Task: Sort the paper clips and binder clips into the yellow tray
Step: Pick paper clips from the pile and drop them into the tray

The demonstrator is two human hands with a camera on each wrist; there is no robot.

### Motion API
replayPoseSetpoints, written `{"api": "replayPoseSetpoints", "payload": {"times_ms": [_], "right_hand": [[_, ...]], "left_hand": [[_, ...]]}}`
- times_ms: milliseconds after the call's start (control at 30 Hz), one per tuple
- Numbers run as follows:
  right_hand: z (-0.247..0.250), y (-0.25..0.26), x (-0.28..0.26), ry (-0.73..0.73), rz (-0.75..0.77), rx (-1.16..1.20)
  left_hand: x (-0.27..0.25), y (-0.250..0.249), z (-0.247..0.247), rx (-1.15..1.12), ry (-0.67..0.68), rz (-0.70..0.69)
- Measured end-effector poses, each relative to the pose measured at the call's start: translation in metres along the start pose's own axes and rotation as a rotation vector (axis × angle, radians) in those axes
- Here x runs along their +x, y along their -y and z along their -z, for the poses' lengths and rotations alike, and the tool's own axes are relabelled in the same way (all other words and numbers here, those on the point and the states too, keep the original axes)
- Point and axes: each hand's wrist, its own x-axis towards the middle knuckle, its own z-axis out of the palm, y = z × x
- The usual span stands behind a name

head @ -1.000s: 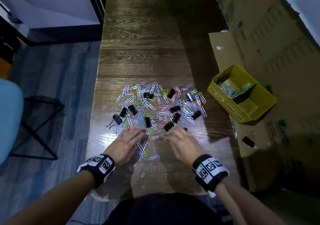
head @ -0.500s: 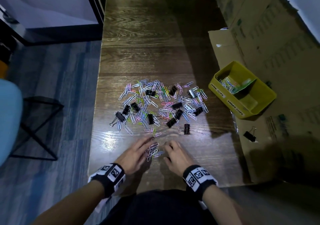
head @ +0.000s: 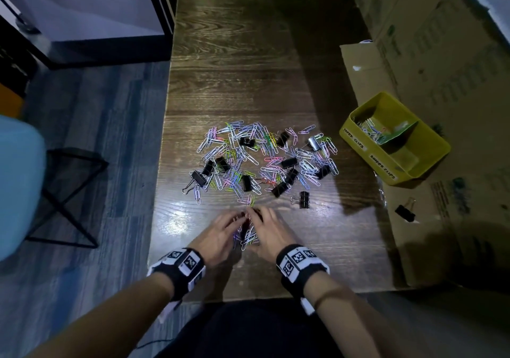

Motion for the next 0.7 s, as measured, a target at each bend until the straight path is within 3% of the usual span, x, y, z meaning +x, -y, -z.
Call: {"api": "replayPoseSetpoints", "payload": {"times_ms": [67,233,400,567,700], "right_hand": [[0.004,-0.005,0.001,-0.002,-0.053,-0.004],[0.001,-0.003,0.003,0.061,-0.115,-0.023],[-0.006,0.006,-0.002,0.013,-0.125,0.033],[-0.015,0.008,-0.010,-0.010,-0.344,-0.036],[-0.018,0.021,-0.010,0.034,-0.254,-0.119]], "left_hand": [[-0.007,0.001,0.011,0.002,-0.045,0.039],[-0.033,0.008,0.012,0.080,0.189,0.217],[-0.007,-0.015,0.000,-0.044,0.042,0.200],[0.016,-0.015,0.007,0.274,0.202,0.261],[0.020,-0.018,0.005,0.338,0.280,0.235]]}}
